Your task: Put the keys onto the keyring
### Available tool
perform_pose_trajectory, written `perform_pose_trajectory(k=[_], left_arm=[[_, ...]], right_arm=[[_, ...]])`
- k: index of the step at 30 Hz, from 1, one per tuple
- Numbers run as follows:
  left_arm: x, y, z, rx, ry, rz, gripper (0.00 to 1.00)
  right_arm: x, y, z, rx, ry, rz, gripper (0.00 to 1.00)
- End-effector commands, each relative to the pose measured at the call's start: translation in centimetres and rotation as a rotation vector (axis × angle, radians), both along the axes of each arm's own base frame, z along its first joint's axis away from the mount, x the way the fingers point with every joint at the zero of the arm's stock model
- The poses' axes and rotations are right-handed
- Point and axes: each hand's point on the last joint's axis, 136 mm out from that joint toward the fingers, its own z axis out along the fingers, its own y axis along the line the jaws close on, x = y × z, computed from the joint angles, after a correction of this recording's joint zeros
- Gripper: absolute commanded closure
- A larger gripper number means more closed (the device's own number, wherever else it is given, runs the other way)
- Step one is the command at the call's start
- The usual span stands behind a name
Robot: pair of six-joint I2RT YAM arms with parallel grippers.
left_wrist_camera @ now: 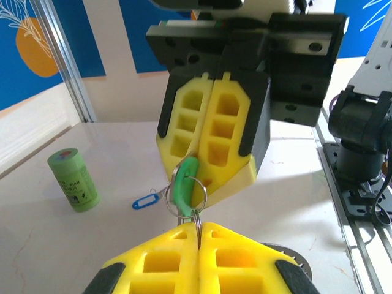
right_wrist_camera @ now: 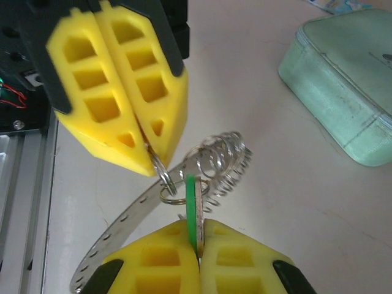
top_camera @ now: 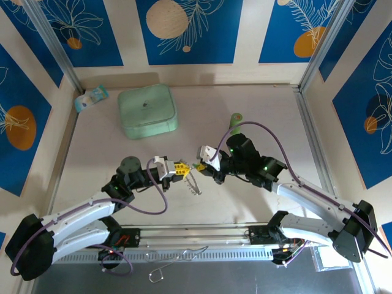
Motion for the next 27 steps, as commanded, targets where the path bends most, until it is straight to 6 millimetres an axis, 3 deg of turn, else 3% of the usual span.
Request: perform_pose_trajectory(k=[1,4,6,8,11,16,19,22,25,27], left_arm=[[-0.1,-0.2,1.0,0.008,-0.030,-0.016,1.00],[0.3,-0.2,0.7,0.017,-0.021,0.009,0.96],[0.5,-0.1,0.7,0.016,-0.016,0.025,0.70],[0.7,0.3,0.9,-0.001,-0.017,0.054,0.52],[1.9,1.4,1.7,-0.048,-0.031,0.161,0.42],[5.8,6.7,4.0,-0.164,-0.021,0.553,0.33],[7.5,10.6,4.6,-0.190,0.002,0.788,0.32],[8.3,14.8,5.1,-0.223,0.012,1.008,0.32],[8.2,17.6,5.8,-0.270,0.005,1.136,0.31],[8.0,18.5,6.2,-0.281,0.007,1.170,0.31]], right_arm=[[-0.1,0.1,2.8,0.040,-0.067,0.014,1.00],[0.0,0.0,2.9,0.032,-0.081,0.009,1.00],[0.2,-0.1,2.8,0.019,-0.091,-0.006,1.00],[0.5,-0.3,2.7,0.005,-0.095,-0.021,1.00],[1.0,-0.9,1.2,-0.055,-0.088,-0.047,1.00],[1.7,-0.9,-1.4,-0.144,-0.058,-0.059,1.00],[1.9,1.0,-0.6,-0.114,-0.051,-0.019,1.00],[1.5,4.1,0.2,-0.075,-0.043,0.059,1.00],[1.1,7.5,0.5,-0.033,-0.023,0.127,1.00],[1.4,9.4,0.7,0.001,-0.025,0.146,1.00]])
